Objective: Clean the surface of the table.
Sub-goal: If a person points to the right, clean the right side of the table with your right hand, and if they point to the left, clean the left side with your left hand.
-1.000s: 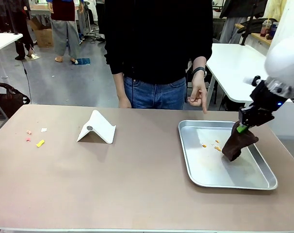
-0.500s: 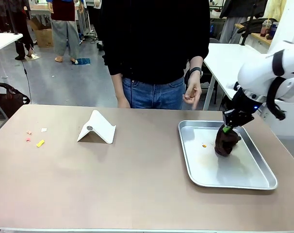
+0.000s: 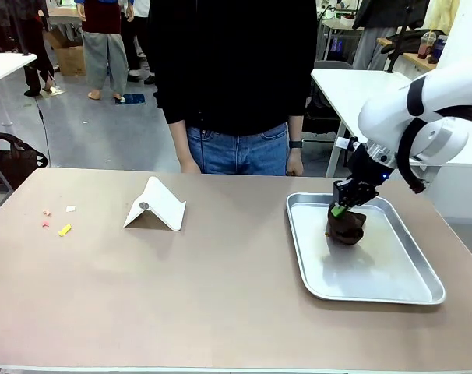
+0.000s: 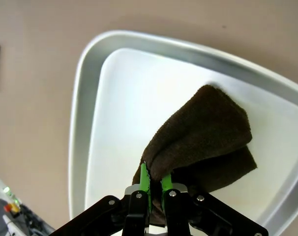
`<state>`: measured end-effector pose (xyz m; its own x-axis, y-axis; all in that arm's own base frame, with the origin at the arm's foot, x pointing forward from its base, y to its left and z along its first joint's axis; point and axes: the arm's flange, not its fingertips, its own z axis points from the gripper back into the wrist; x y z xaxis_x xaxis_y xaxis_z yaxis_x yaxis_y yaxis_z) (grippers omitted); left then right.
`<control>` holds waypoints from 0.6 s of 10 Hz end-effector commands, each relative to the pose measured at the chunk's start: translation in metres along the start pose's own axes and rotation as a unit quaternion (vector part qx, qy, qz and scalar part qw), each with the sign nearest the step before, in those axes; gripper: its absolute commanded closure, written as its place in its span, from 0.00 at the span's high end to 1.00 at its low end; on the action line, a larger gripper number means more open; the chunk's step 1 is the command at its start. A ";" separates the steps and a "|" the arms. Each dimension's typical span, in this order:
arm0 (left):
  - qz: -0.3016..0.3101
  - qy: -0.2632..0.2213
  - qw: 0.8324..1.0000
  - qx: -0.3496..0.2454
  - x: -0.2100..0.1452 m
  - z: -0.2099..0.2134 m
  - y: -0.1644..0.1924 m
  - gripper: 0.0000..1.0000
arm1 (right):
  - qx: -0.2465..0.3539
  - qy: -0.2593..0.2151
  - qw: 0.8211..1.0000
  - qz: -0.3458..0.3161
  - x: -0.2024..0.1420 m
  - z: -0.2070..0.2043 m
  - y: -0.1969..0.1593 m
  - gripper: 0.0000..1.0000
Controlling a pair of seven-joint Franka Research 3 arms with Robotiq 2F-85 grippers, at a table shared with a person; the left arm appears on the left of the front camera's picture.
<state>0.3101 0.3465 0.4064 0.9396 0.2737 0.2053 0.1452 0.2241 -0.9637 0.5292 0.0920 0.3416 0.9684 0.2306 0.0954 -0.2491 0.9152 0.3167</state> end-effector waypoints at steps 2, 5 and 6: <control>-0.005 0.001 1.000 -0.001 -0.004 0.000 -0.005 0.22 | 0.038 0.004 0.998 0.048 0.000 0.011 0.015 0.10; -0.005 0.001 1.000 -0.001 -0.004 0.000 -0.005 0.22 | 0.034 0.034 0.995 0.093 -0.002 0.001 0.041 0.10; -0.005 0.001 1.000 -0.001 -0.004 0.000 -0.005 0.22 | 0.032 0.043 0.994 0.100 -0.002 -0.003 0.046 0.10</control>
<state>0.3101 0.3465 0.4063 0.9396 0.2738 0.2052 0.1452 0.2241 -0.9637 0.5144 0.1329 0.3531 0.9148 0.3948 0.0850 -0.3977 0.8443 0.3591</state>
